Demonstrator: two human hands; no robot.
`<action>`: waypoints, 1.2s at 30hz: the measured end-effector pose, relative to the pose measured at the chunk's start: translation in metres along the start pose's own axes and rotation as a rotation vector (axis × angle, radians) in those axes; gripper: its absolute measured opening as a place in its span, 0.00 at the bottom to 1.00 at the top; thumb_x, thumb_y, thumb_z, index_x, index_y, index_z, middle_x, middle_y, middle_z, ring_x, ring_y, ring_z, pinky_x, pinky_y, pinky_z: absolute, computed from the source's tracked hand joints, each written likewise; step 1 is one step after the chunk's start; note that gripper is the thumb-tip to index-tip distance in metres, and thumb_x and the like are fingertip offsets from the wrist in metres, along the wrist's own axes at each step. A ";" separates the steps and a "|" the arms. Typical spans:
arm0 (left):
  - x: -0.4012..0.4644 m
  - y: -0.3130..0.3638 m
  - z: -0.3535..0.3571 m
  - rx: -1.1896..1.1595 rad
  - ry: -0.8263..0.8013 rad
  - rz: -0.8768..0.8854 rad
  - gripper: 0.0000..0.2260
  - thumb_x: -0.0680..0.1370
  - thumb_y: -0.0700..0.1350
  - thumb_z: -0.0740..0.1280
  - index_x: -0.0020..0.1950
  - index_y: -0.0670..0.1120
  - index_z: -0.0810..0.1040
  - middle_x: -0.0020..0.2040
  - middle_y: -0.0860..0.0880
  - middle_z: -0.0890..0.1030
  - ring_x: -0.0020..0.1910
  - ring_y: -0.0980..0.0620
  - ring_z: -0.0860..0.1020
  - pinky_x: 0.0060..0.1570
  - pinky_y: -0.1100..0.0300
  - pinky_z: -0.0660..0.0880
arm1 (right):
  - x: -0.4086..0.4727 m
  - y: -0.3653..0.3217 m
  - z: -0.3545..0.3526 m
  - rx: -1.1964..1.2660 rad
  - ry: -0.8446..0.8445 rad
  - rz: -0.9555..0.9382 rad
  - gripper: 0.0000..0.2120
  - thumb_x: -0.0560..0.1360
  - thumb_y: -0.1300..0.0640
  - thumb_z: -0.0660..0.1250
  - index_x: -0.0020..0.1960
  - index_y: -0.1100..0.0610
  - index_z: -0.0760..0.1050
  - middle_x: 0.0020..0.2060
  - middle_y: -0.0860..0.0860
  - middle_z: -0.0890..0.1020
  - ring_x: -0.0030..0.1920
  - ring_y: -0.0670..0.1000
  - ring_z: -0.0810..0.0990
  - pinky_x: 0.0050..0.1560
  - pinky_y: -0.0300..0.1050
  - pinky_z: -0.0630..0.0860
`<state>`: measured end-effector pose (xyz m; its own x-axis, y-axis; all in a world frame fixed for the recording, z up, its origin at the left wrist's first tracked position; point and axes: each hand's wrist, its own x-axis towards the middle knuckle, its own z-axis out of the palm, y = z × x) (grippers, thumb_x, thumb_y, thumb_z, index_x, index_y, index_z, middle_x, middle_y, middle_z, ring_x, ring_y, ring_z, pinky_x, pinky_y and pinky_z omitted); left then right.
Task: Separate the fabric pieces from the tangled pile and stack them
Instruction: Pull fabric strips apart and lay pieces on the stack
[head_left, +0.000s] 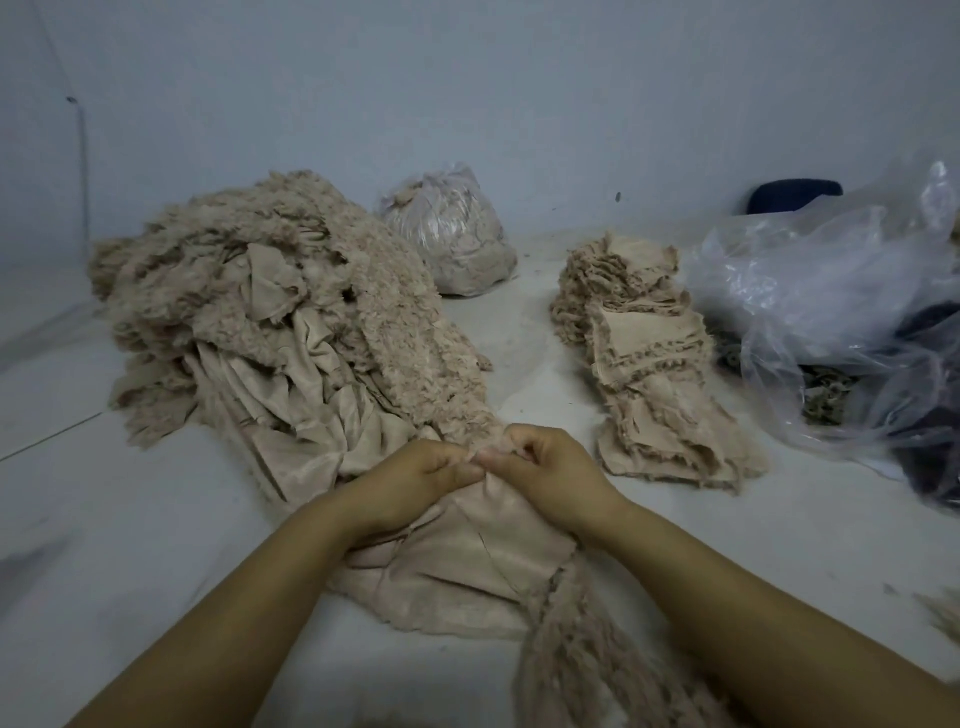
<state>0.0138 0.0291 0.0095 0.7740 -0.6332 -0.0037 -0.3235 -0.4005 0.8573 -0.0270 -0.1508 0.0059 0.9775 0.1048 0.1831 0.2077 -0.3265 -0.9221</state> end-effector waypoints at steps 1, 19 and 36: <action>-0.001 -0.004 -0.003 -0.036 0.028 -0.018 0.18 0.77 0.51 0.63 0.43 0.34 0.76 0.40 0.46 0.77 0.41 0.52 0.75 0.46 0.58 0.72 | 0.001 -0.001 -0.003 -0.008 0.048 -0.001 0.17 0.75 0.55 0.70 0.28 0.50 0.72 0.22 0.40 0.72 0.27 0.38 0.68 0.33 0.34 0.65; 0.020 0.023 0.023 -0.195 0.289 0.140 0.13 0.79 0.39 0.63 0.34 0.45 0.77 0.30 0.57 0.75 0.31 0.60 0.72 0.36 0.68 0.70 | -0.004 0.002 -0.026 0.065 0.132 0.038 0.16 0.76 0.52 0.68 0.35 0.61 0.74 0.28 0.53 0.69 0.30 0.49 0.65 0.31 0.41 0.63; 0.032 0.044 0.038 -0.331 0.324 -0.010 0.09 0.79 0.45 0.65 0.40 0.44 0.77 0.33 0.49 0.78 0.32 0.54 0.75 0.31 0.63 0.71 | -0.002 0.001 -0.033 0.187 0.147 0.124 0.24 0.78 0.44 0.63 0.35 0.63 0.73 0.28 0.55 0.72 0.29 0.50 0.68 0.31 0.40 0.65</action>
<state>0.0032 -0.0338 0.0279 0.9235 -0.3694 0.1031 -0.1646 -0.1391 0.9765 -0.0275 -0.1821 0.0158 0.9927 -0.0668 0.1000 0.0893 -0.1481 -0.9849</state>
